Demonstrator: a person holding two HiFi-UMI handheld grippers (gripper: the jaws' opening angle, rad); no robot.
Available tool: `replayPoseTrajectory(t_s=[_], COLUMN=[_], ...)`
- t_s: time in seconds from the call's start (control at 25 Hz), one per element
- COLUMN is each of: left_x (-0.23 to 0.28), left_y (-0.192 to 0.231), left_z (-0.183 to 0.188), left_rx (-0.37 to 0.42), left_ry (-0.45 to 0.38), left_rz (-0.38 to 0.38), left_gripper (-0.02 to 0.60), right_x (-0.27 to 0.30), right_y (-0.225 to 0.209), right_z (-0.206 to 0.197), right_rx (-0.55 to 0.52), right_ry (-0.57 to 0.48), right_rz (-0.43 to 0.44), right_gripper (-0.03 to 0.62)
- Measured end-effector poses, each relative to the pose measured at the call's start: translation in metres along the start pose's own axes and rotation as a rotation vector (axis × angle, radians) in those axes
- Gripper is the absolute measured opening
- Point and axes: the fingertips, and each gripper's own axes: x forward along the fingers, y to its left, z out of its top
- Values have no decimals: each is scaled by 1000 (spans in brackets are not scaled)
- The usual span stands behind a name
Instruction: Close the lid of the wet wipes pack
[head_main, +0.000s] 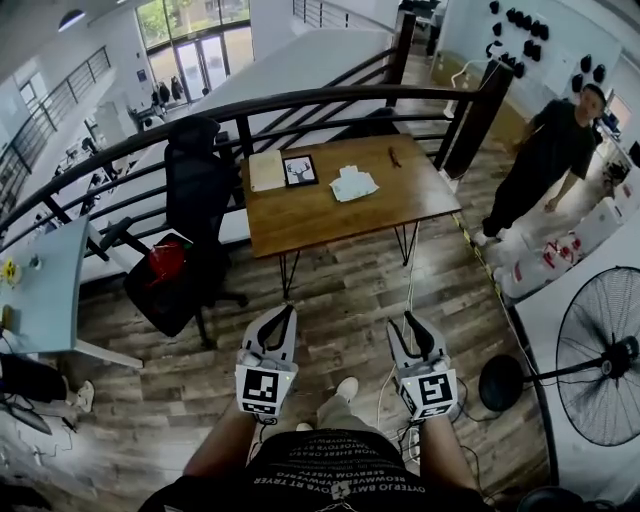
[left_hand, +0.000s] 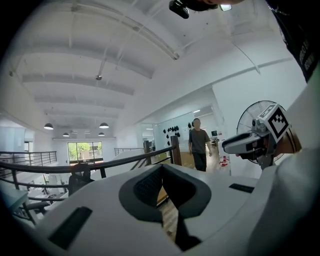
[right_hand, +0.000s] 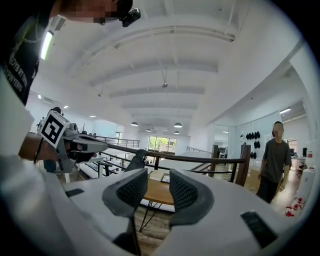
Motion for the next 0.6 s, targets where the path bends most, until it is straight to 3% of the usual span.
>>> replayPoseTrajectory(t_s=[0.6], left_x=[123], left_y=[7], left_z=[12], left_rx=[6], left_ry=[5], left_rz=[-15], left_gripper=[27], right_x=[84], right_y=[-74], right_z=[3], right_rx=[7], right_ry=[-8], right_rz=[56], right_gripper=[144])
